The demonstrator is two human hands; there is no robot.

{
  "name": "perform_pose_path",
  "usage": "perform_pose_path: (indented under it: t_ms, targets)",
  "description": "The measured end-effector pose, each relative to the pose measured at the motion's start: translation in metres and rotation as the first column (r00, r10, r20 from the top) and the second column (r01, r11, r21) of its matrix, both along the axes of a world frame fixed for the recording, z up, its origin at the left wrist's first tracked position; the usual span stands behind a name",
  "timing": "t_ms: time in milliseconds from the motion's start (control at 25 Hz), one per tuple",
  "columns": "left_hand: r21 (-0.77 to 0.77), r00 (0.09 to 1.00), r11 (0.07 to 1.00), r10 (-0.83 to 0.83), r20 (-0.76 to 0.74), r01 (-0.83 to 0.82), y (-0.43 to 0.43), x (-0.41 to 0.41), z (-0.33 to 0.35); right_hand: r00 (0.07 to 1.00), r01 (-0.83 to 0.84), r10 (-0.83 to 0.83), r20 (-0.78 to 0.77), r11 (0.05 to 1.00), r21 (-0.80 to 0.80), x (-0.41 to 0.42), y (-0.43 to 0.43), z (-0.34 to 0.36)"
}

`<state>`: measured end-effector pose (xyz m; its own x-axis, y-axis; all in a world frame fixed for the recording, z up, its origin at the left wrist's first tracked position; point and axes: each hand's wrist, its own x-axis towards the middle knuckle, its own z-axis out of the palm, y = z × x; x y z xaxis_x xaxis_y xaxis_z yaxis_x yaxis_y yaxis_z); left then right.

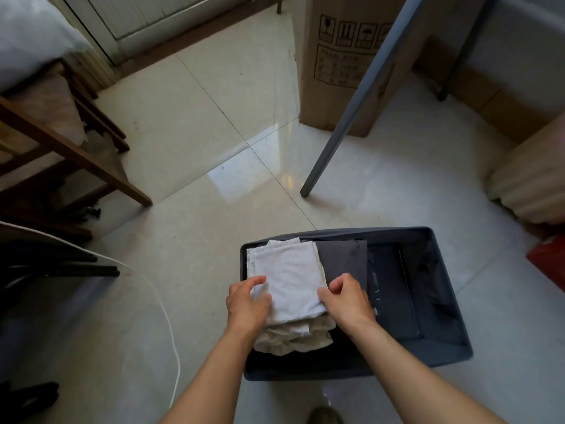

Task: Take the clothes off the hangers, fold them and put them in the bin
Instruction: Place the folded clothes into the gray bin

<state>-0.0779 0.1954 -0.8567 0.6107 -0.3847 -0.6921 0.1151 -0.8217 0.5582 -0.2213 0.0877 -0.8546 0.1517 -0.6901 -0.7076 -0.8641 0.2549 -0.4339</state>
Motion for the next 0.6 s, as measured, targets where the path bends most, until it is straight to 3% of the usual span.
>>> perform_pose_path:
  t_ms: [200, 360, 600]
  targets:
    - [-0.141, 0.935, 0.942, 0.267, -0.234, -0.304, -0.008, -0.019, 0.098, 0.968, 0.213, -0.214, 0.134, 0.977, 0.024, -0.013, 0.008, 0.072]
    - [-0.206, 0.887, 0.912, 0.258, -0.383, -0.354, -0.006, -0.042, 0.193, 0.834, 0.390, -0.427, 0.349, 0.904, 0.173, -0.018, 0.027, 0.157]
    - [-0.323, 0.812, 0.832, 0.232, -0.536, -0.451, 0.023, -0.069, 0.335, 0.639, 0.496, -0.548, 0.539, 0.830, 0.256, -0.048, 0.071, 0.311]
